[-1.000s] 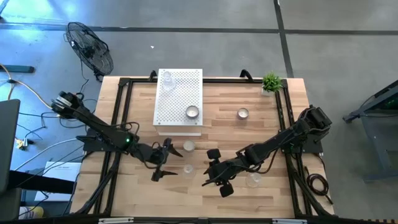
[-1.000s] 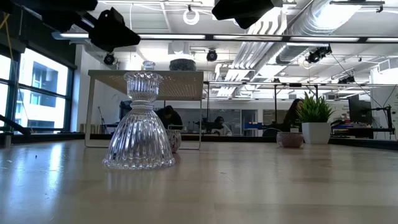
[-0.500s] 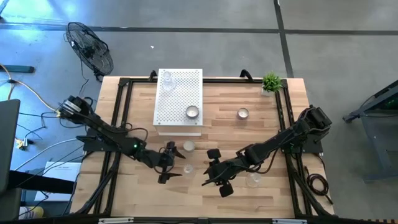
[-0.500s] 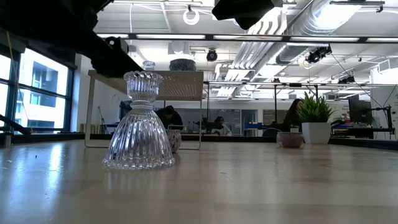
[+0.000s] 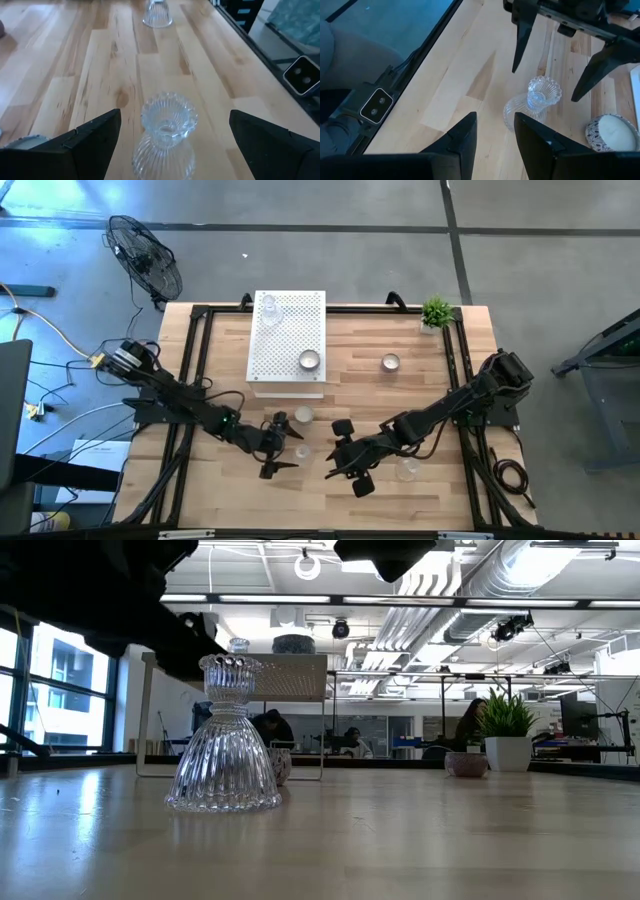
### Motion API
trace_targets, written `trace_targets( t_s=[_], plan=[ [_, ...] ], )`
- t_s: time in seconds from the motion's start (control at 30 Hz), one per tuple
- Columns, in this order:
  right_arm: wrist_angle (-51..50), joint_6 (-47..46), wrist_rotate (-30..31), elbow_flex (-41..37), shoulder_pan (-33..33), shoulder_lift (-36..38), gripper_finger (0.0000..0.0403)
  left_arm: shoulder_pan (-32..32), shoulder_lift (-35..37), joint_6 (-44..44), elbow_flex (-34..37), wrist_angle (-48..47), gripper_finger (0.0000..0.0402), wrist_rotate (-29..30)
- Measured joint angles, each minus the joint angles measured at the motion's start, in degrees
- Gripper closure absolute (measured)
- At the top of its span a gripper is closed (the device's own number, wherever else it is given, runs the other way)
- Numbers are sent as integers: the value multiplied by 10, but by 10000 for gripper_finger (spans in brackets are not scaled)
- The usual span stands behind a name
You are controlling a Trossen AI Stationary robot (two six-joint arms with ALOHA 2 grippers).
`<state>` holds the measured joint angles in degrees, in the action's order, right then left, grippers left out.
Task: Pick & Place candle stick holders
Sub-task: Put the left transparent candle holder on the shelf
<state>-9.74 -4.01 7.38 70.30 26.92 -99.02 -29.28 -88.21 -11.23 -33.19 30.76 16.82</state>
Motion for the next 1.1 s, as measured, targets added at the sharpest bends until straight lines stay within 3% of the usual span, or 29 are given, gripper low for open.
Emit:
trace_targets(
  t_s=[0.43, 0.8, 1.1],
  plan=[
    [7, 0, 0, 0, 0, 0, 277, 0, -17, 0, 0, 2, 35, 42],
    [7, 0, 0, 0, 0, 0, 277, 1, -17, -24, 0, 13, 35, 28],
    [10, 0, 0, 0, 0, 0, 277, 1, -58, -26, -15, 33, 35, 30]
  ],
)
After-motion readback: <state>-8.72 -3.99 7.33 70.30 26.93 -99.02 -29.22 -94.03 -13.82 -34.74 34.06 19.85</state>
